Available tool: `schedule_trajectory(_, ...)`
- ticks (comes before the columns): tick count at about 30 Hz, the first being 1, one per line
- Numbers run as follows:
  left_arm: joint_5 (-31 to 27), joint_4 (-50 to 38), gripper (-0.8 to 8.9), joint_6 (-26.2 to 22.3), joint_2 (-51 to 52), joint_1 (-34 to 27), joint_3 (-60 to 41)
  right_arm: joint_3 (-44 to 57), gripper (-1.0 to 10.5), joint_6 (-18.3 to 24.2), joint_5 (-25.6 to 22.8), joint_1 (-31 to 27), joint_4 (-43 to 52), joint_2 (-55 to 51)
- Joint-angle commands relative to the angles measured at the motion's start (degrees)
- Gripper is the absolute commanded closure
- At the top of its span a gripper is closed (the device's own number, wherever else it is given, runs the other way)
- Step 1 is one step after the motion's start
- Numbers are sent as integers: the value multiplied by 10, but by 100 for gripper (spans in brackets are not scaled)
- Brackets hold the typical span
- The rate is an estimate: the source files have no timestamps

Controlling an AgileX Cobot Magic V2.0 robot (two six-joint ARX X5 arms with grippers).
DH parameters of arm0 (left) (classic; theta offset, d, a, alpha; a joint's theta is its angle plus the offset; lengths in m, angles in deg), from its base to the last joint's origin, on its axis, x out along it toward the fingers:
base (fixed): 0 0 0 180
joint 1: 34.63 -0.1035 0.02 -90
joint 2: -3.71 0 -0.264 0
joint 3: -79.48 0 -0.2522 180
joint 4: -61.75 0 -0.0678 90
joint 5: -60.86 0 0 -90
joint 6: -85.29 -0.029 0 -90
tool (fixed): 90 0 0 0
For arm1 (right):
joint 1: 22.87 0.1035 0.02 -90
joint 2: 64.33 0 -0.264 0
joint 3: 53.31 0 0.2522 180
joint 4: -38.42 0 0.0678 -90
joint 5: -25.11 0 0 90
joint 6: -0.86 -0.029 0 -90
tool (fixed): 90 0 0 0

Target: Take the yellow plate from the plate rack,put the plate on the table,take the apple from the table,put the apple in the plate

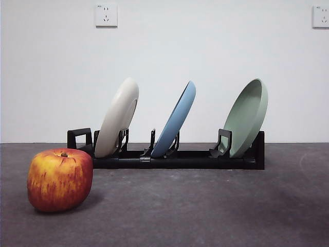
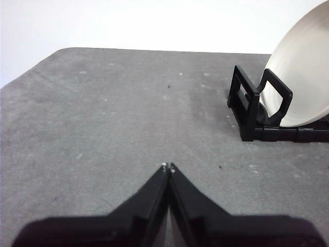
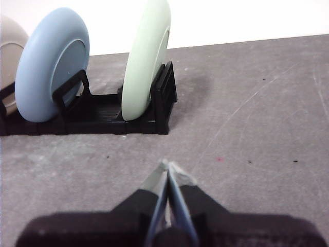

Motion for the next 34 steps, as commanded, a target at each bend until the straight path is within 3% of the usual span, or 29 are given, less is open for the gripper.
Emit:
schedule_trajectory(1, 1, -3, 817, 19, 2, -1, -8, 6, 946, -63, 1, 0, -6, 0)
schedule_trajectory(6, 24, -3, 818, 70, 2, -2, -7, 5, 948, -179, 3, 0, -6, 0)
schedule_trajectory(10, 79, -12, 821, 75, 2, -2, -4, -9, 956, -214, 3, 0, -20, 1)
schedule_trajectory(16, 104, 20, 821, 131, -19, -2, 35, -74, 956, -214, 3, 0, -43, 38)
schedule_trajectory(20, 122, 20, 821, 134, -59, -2, 71, -139, 956, -209, 3, 0, -58, 94)
schedule_trajectory(24, 122, 17, 821, 132, -118, -2, 125, -214, 956, -177, 5, 0, -66, 165)
schedule_trajectory(29, 142, 13, 821, 128, -213, -2, 210, -300, 956, -146, 56, 0, -71, 261)
schedule_trajectory(34, 213, 16, 821, 112, -325, -1, 316, -380, 954, -121, 114, 0, -101, 362)
